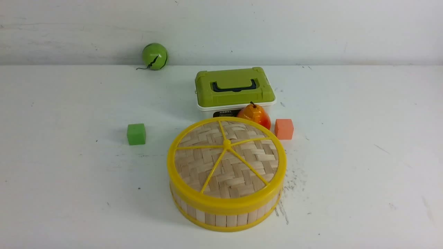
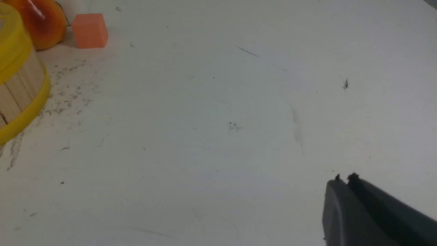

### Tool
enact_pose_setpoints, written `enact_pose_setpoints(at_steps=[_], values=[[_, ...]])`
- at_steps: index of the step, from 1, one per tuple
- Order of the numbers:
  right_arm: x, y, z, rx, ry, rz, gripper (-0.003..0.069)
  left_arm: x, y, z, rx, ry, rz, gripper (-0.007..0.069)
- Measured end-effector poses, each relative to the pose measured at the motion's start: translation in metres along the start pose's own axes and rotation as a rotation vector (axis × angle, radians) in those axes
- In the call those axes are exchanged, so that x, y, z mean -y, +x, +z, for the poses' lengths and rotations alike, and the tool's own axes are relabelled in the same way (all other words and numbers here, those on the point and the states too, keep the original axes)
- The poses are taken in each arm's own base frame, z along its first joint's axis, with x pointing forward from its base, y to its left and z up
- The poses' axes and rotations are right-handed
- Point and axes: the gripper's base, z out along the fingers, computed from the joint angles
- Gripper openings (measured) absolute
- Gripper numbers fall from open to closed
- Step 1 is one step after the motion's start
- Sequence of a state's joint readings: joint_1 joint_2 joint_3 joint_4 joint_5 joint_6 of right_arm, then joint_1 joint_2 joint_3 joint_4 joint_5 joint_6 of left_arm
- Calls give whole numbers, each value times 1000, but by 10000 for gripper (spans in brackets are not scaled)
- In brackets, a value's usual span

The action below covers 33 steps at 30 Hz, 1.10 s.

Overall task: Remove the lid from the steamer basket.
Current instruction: Use the right arm to lift the lid of the steamer

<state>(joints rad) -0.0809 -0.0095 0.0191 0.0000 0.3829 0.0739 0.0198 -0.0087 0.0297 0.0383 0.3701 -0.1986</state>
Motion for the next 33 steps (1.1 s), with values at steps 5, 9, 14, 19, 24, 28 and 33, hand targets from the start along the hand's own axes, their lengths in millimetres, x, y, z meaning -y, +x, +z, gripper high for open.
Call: enact_pose_setpoints(at_steps=[5, 9, 14, 19, 24, 28, 33], values=[[0, 0, 0, 0, 0, 0, 21, 0, 0, 0, 0, 0, 0, 239], [0, 0, 0, 0, 0, 0, 25, 0, 0, 0, 0, 0, 0, 239], [0, 0, 0, 0, 0, 0, 30, 0, 0, 0, 0, 0, 0, 239], [0, 0, 0, 0, 0, 0, 33, 0, 0, 0, 0, 0, 0, 239], [0, 0, 0, 0, 0, 0, 38, 0, 0, 0, 0, 0, 0, 239], [0, 0, 0, 0, 0, 0, 44, 0, 0, 0, 0, 0, 0, 239], [0, 0, 0, 0, 3, -6, 51, 0, 0, 0, 0, 0, 0, 239]])
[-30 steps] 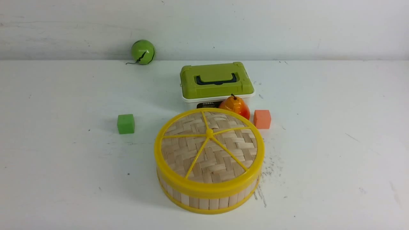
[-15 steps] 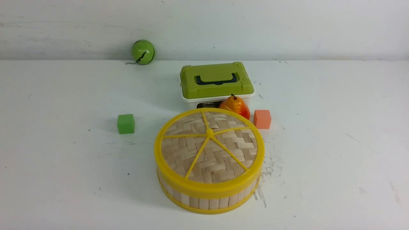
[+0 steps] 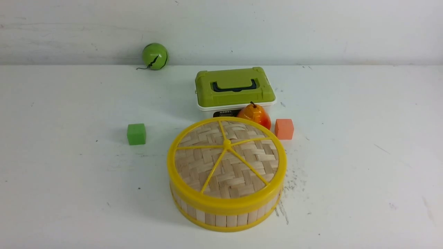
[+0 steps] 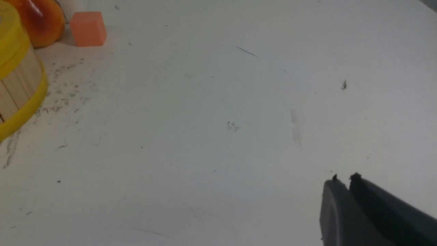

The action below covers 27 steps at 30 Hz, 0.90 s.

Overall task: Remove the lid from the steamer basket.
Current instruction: Use the right arm to lift the lid of the steamer

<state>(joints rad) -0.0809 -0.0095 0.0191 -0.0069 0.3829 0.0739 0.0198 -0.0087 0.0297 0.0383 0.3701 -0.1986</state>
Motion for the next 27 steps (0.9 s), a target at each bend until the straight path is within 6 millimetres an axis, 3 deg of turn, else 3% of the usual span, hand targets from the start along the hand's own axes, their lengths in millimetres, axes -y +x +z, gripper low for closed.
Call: enact_pose_setpoints(at_steps=[12, 15, 18, 21, 23, 27], values=[[0, 0, 0, 0, -3, 24, 72, 0, 0, 0, 0, 0, 0, 239], [-5, -1, 0, -1, -55, 272, 76, 0, 0, 0, 0, 0, 0, 239], [-14, -1, 0, -27, -157, 769, 81, 0, 0, 0, 0, 0, 0, 239], [-19, -5, -1, -59, -231, 1151, 83, 0, 0, 0, 0, 0, 0, 239], [-19, -7, -2, -47, -249, 1236, 85, 0, 0, 0, 0, 0, 0, 239], [-18, -9, -1, -16, -245, 1222, 87, 0, 0, 0, 0, 0, 0, 239]])
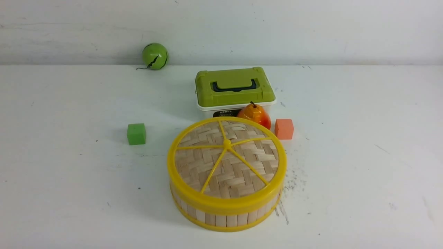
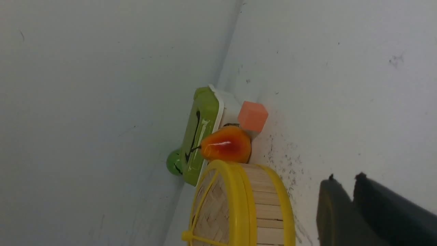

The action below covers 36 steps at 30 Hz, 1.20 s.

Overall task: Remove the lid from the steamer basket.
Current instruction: Use the right arm to lift the lid of the steamer

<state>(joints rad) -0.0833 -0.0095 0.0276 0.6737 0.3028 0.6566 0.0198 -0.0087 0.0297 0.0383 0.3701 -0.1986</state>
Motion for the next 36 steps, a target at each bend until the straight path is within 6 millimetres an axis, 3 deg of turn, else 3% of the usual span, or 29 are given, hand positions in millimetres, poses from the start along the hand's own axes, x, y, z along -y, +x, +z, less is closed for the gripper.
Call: enact_pose_setpoints(at_steps=[4, 7, 8, 9, 10, 11, 12, 14, 15, 16, 18, 19, 21, 23, 24, 27, 28, 30, 32, 33, 34, 35, 36], values=[[0, -1, 0, 9, 0, -85, 90, 0, 0, 0, 0, 0, 0, 239], [-15, -2, -5, -6, -24, -302, 92, 0, 0, 0, 0, 0, 0, 239], [-36, -5, -11, -12, -60, -462, 92, 0, 0, 0, 0, 0, 0, 239], [-39, -5, -12, -19, -58, -503, 92, 0, 0, 0, 0, 0, 0, 239], [-62, -8, -16, -48, -62, -662, 90, 0, 0, 0, 0, 0, 0, 239], [-69, -9, -17, -60, -57, -708, 87, 0, 0, 0, 0, 0, 0, 239], [-98, -14, -16, -125, -21, -882, 67, 0, 0, 0, 0, 0, 0, 239], [-132, -23, -5, -252, 51, -1066, 18, 0, 0, 0, 0, 0, 0, 239], [-139, -24, -6, -265, 51, -1102, 18, 0, 0, 0, 0, 0, 0, 239], [-163, -32, 9, -376, 96, -1194, -16, 0, 0, 0, 0, 0, 0, 239], [-182, -36, 17, -449, 106, -1254, -20, 0, 0, 0, 0, 0, 0, 239], [-199, -40, 33, -545, 113, -1292, -21, 0, 0, 0, 0, 0, 0, 239], [-208, -41, 43, -603, 114, -1308, -21, 0, 0, 0, 0, 0, 0, 239], [-229, -37, 73, -758, 105, -1344, -21, 0, 0, 0, 0, 0, 0, 239], [-231, -36, 77, -783, 103, -1351, -21, 0, 0, 0, 0, 0, 0, 239], [-247, -14, 129, -1001, 114, -1443, -18, 0, 0, 0, 0, 0, 0, 239], [-248, -12, 131, -1009, 115, -1448, -18, 0, 0, 0, 0, 0, 0, 239], [-255, 11, 164, -1077, 117, -1512, -14, 0, 0, 0, 0, 0, 0, 239], [-258, 21, 177, -1097, 119, -1532, -11, 0, 0, 0, 0, 0, 0, 239], [-262, 42, 199, -1122, 125, -1555, -8, 0, 0, 0, 0, 0, 0, 239], [-262, 45, 201, -1124, 125, -1556, -8, 0, 0, 0, 0, 0, 0, 239], [-263, 66, 222, -1142, 131, -1572, -1, 0, 0, 0, 0, 0, 0, 239], [-263, 66, 222, -1141, 133, -1568, 0, 0, 0, 0, 0, 0, 0, 239]])
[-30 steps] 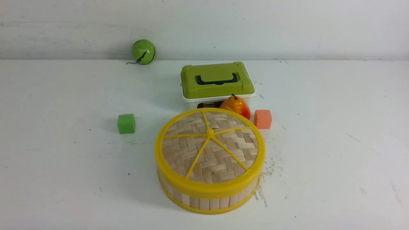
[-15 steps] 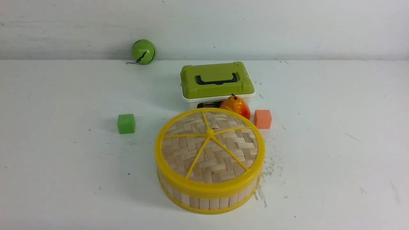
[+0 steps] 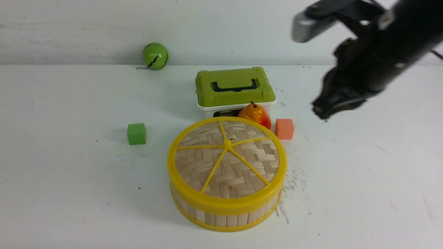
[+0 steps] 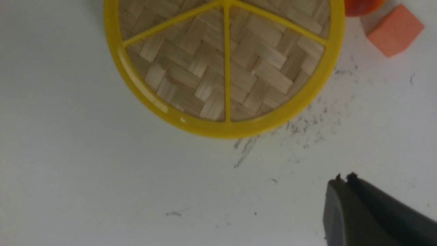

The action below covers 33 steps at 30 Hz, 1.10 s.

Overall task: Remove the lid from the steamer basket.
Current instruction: Use the right arm to lift the lid of the steamer

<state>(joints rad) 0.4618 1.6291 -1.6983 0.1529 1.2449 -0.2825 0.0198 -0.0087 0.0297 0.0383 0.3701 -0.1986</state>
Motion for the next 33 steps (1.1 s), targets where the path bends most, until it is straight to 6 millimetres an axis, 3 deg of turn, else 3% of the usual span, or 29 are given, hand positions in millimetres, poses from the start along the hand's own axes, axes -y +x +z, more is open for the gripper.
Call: enact_pose_setpoints(at_steps=[1, 2, 3, 4, 5, 7, 8, 9, 10, 12, 16, 23, 29, 33], values=[[-5, -22, 24, -13, -5, -8, 12, 0, 0, 0, 0, 0, 0, 239], [-5, -22, 24, -13, -5, -5, 14, 0, 0, 0, 0, 0, 0, 239], [-9, -38, 46, -26, -12, -5, 36, 0, 0, 0, 0, 0, 0, 239], [-9, -40, 49, -27, -13, -7, 39, 0, 0, 0, 0, 0, 0, 239], [-13, -51, 71, -45, -24, -3, 68, 0, 0, 0, 0, 0, 0, 239], [-18, -62, 92, -52, -29, -1, 127, 0, 0, 0, 0, 0, 0, 239], [-21, -66, 108, -68, -34, -4, 169, 0, 0, 0, 0, 0, 0, 239], [-21, -67, 106, -62, -32, -4, 169, 0, 0, 0, 0, 0, 0, 239], [-26, -73, 125, -76, -33, -17, 237, 0, 0, 0, 0, 0, 0, 239], [-30, -74, 142, -97, -38, -25, 306, 0, 0, 0, 0, 0, 0, 239], [-31, -72, 160, -131, -43, -28, 375, 0, 0, 0, 0, 0, 0, 239], [-28, -70, 173, -158, -21, -13, 342, 0, 0, 0, 0, 0, 0, 239], [-29, -70, 177, -164, -28, -7, 164, 0, 0, 0, 0, 0, 0, 239], [-29, -70, 176, -161, -28, -7, 108, 0, 0, 0, 0, 0, 0, 239]])
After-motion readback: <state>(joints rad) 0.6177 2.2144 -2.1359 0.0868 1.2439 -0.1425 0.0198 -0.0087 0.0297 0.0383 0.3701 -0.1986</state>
